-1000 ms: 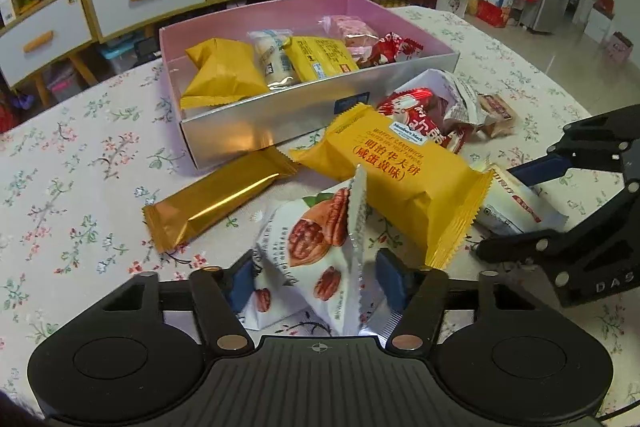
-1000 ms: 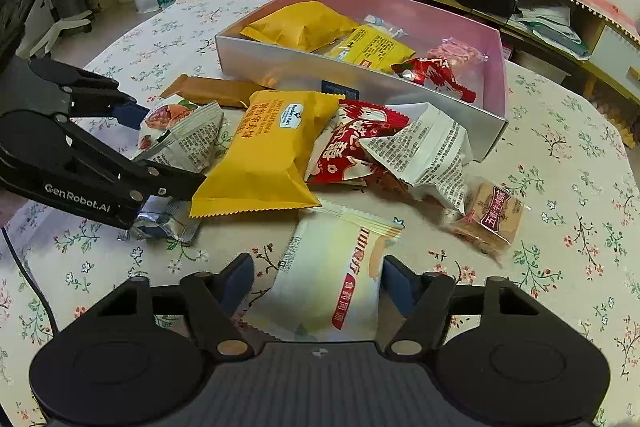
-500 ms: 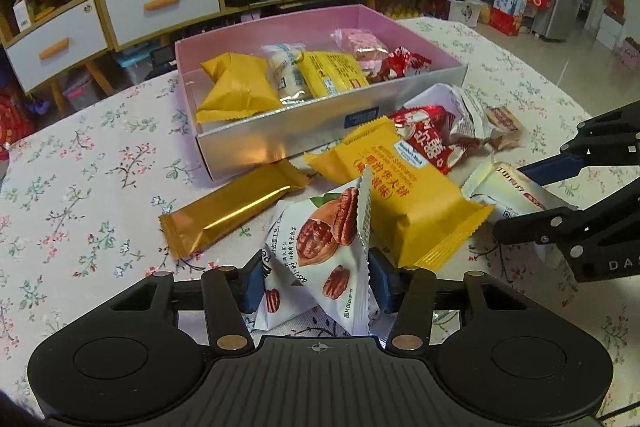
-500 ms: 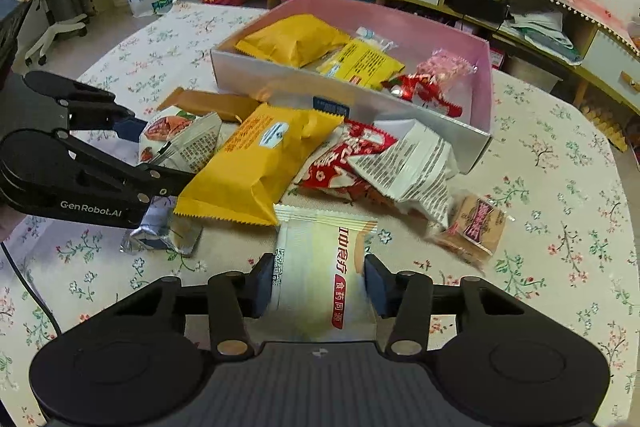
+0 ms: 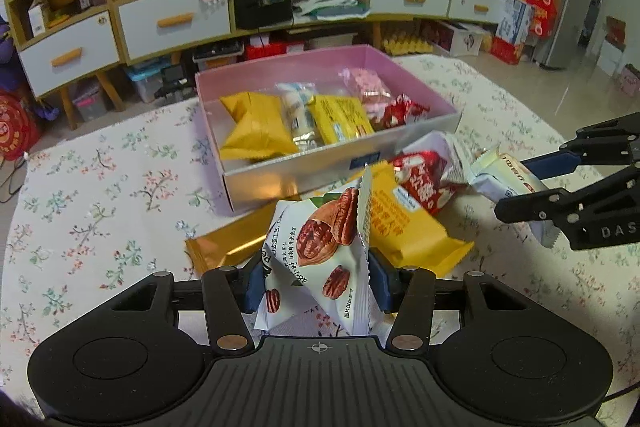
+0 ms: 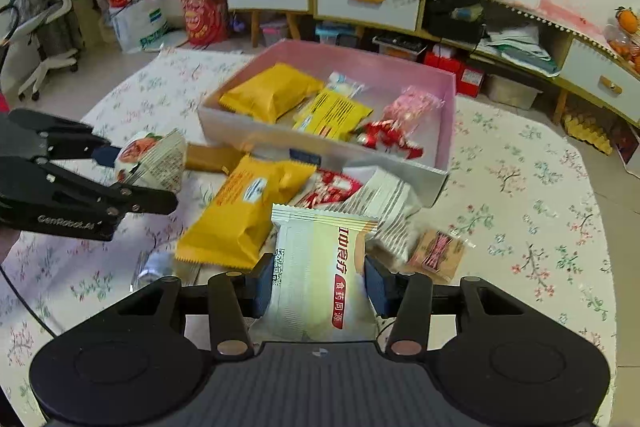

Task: Organize snacks
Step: 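Carry both packets into the pink box and open both tools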

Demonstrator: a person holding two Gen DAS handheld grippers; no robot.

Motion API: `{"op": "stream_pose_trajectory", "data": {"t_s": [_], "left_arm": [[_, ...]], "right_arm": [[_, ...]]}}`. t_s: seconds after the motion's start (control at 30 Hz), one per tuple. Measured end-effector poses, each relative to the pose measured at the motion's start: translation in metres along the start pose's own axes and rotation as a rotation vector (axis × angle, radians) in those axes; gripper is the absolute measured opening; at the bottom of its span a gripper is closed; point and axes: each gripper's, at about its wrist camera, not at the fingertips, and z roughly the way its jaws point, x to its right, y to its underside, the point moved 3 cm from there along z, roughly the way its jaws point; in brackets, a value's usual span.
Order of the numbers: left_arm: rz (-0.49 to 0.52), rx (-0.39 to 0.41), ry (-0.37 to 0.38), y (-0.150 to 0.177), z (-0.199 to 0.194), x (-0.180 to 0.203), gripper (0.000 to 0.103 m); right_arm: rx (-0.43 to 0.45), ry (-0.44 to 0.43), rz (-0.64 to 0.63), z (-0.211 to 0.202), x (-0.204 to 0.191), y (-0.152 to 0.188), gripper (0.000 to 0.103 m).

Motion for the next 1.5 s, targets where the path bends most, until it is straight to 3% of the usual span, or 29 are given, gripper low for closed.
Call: {"op": "stream_pose_trajectory", "data": {"t_s": [0.4,0.9,1.5], "left_arm": [[-0.006,0.037,-0.036,-0.029,0.007,0.003,0.049],[-0.026,-0.015,-0.048,-0.087,0.074,-0.010,0.049],[0.038,0.013,-0.149,-0.124,0.128,-0.021,0.049]], "right_arm": [[0.070,0.019,0.073,0.003,0.024,-0.033,0.019],[0.134,0.038,0.242,0.045,0.066,-0.087,0.019],[0.155,-0.017,0.366,0.094,0.088,-0.096,0.019]]}}
